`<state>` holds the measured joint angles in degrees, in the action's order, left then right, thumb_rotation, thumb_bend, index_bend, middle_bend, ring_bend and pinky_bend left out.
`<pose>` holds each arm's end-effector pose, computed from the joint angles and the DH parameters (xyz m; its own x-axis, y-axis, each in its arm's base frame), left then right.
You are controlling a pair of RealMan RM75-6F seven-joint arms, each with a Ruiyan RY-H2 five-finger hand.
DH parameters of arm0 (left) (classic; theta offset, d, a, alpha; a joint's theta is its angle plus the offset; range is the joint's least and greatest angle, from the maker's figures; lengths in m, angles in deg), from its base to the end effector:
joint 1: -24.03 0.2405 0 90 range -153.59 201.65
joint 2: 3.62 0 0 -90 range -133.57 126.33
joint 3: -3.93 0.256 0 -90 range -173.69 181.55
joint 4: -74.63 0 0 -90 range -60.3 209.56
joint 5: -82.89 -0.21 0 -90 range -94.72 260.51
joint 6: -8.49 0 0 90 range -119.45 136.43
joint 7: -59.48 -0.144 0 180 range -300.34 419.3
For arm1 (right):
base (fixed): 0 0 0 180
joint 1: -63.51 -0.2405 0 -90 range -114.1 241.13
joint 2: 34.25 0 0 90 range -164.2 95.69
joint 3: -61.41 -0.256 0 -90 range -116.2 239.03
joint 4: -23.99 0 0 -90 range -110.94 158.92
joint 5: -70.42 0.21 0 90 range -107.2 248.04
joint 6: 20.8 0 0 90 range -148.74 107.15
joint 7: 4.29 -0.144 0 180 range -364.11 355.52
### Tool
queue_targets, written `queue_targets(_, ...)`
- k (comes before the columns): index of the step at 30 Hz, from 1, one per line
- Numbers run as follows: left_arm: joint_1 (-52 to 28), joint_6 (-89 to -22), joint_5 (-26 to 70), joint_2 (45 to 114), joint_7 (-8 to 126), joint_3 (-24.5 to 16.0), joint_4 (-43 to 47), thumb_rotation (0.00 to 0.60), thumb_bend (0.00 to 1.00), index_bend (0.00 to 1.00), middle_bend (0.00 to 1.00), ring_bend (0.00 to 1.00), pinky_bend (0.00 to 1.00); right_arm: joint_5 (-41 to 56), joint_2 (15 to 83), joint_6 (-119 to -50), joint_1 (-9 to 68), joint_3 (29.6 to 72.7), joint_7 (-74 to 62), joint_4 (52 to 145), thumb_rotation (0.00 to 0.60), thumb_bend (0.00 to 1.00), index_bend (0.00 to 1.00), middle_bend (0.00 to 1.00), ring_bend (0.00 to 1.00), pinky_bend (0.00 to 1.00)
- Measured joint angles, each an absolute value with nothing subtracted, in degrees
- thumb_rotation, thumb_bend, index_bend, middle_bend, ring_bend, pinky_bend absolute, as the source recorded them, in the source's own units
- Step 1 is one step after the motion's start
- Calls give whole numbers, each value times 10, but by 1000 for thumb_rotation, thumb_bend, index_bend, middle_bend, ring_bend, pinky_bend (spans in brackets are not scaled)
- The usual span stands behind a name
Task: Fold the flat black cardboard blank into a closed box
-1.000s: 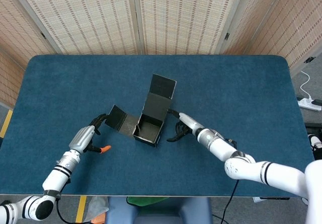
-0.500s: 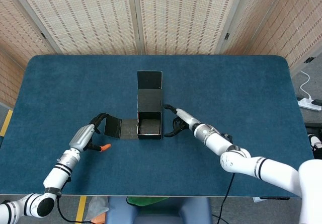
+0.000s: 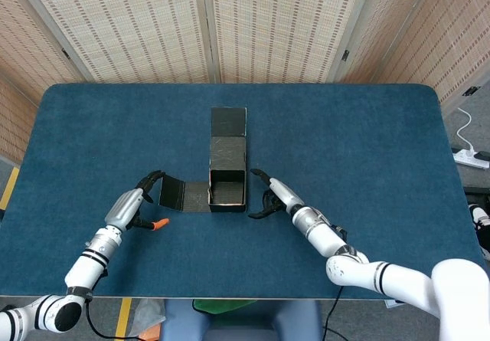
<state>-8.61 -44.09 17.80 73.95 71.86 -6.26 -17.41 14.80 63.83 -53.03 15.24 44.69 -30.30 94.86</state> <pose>-0.2078 0.3172 0.0342 -0.0728 0.4107 0.9089 0.9926 -0.0588 0.1060 -0.1327 -0.3693 -0.0822 -0.3446 -0.6250 0.7004 -0.9274 0.1108 -0.3573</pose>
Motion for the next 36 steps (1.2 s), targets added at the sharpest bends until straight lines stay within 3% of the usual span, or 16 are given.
queue_targets(10,-78,-445,162,737,748,-64,-166,600,231,12,47,43,364,178,734,-565,122,423,-255,862,600,0,0,8,636,1000)
queue_targets(13,-74,-448,154,735,757,-62,-165,600,231,12,47,43,364,178,757,-574,115,416,-248,838,600,2,17,106,682,1000)
queue_targets(15,-71,-451,148,733,762,-61,-166,600,230,14,50,43,364,178,773,-586,113,410,-245,822,600,27,166,237,731,1000)
queue_targets(17,-67,-457,140,730,768,-60,-168,600,230,48,75,63,371,178,795,-606,109,403,-241,798,600,135,425,427,786,1000)
queue_targets(20,-60,-477,125,729,774,-59,-172,600,230,179,180,215,483,175,833,-636,104,387,-240,758,600,241,560,576,802,1000)
queue_targets(23,-52,-504,97,730,783,-57,-172,600,231,413,406,564,749,172,849,-644,102,364,-257,743,600,275,613,645,804,1000)
queue_targets(25,-48,-516,71,729,796,-53,-171,600,232,484,511,677,814,172,846,-642,103,348,-277,751,600,280,624,654,804,1000)
queue_targets(28,-48,-526,20,725,828,-42,-166,600,236,530,611,778,856,176,829,-625,107,328,-310,784,600,280,624,653,804,1000)
queue_targets(36,-88,-526,-161,708,929,22,-137,600,250,501,565,850,862,197,746,-574,134,291,-351,925,600,277,624,643,804,1000)
